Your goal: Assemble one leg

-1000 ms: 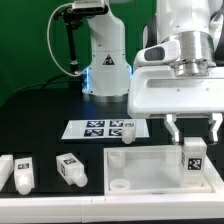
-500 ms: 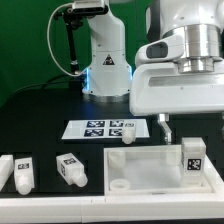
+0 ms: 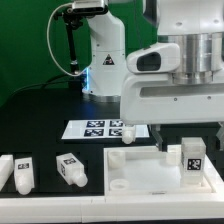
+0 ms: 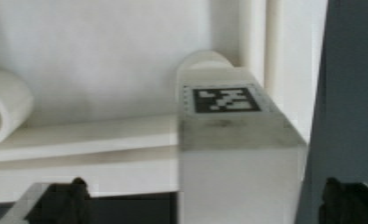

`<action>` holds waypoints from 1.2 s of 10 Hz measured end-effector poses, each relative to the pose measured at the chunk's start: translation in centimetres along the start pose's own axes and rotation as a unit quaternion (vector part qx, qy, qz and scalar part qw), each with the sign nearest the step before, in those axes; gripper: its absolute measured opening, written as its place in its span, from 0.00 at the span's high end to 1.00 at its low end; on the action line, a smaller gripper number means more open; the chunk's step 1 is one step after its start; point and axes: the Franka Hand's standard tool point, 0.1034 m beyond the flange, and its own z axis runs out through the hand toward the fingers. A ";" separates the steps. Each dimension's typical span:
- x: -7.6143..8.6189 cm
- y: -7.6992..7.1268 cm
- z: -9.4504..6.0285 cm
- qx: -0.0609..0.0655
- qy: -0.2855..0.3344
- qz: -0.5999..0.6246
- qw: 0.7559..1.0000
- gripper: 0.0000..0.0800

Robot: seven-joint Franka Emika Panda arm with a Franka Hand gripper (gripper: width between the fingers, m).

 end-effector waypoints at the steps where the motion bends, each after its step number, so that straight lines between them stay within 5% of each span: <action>1: -0.2 -0.7 0.5 0.000 -0.014 0.007 1.000 0.19; 5: 0.0 -1.1 1.1 0.001 0.001 0.025 1.000 0.22; 7: 0.1 -1.1 1.1 0.001 0.001 0.052 0.999 0.62; 12: 0.2 -0.2 1.3 0.002 0.022 0.248 0.968 0.64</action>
Offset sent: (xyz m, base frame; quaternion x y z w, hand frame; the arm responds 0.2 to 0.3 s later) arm 0.0000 0.0000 0.0000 0.0000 0.0000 0.0000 1.0000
